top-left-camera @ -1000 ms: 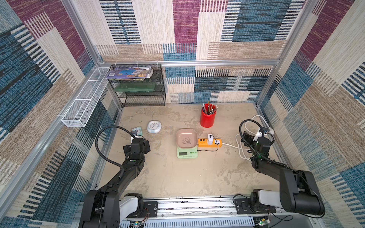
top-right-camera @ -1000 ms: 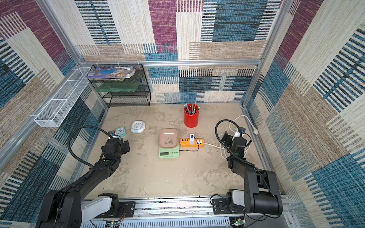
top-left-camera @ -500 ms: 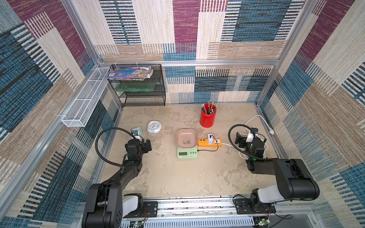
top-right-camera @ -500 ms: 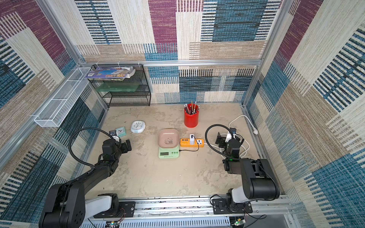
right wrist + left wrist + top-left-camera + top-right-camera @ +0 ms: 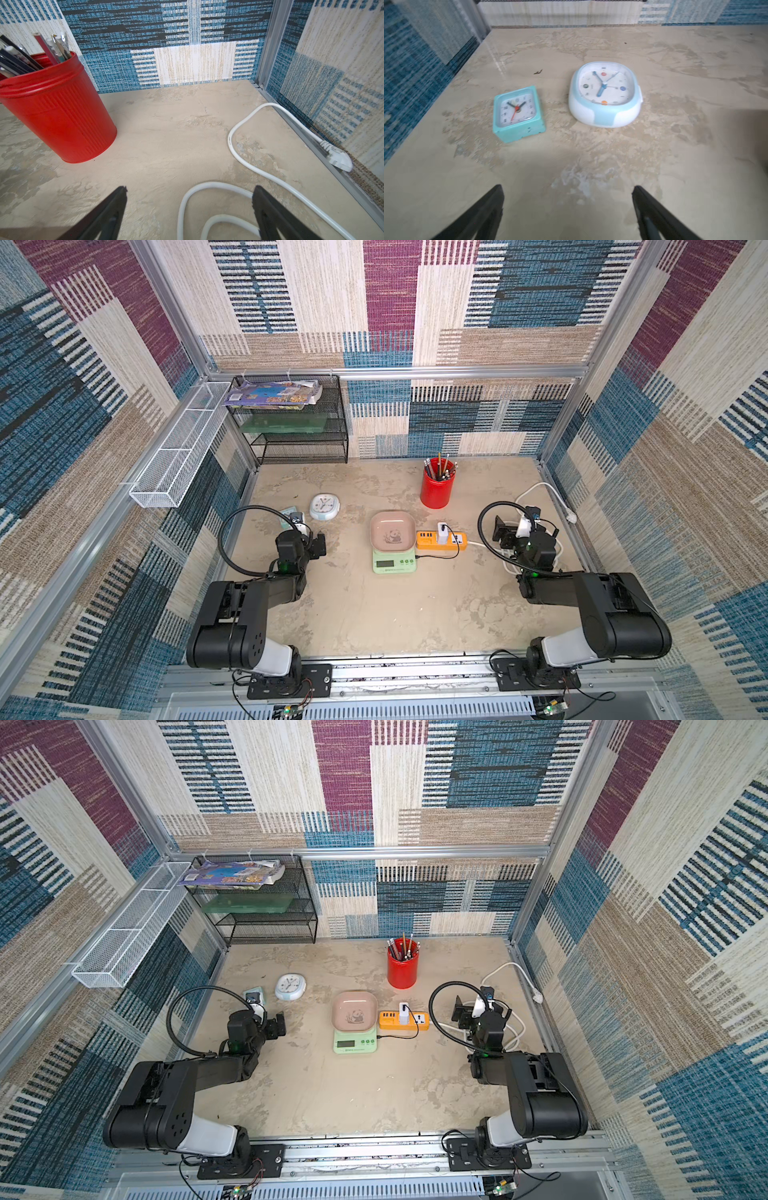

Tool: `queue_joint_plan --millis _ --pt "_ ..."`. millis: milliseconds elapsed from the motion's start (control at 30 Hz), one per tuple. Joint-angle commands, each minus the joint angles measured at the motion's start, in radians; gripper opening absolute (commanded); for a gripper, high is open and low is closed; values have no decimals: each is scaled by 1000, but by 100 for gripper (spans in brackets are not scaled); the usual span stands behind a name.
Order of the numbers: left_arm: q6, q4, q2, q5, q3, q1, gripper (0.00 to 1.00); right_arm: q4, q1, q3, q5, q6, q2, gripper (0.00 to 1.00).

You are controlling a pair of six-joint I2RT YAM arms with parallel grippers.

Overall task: Charge the electronic scale
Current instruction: Reset both arms

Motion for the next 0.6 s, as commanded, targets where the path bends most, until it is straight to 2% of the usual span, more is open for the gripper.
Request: queue_joint_plan --millis 0,100,567 --pt "28 42 10 -5 16 0 99 47 3 6 7 -10 1 95" --pt "4 -16 20 1 52 20 99 45 4 8 6 -11 2 95" --pt "1 -41 26 60 68 44 99 45 4 9 4 -10 2 95"
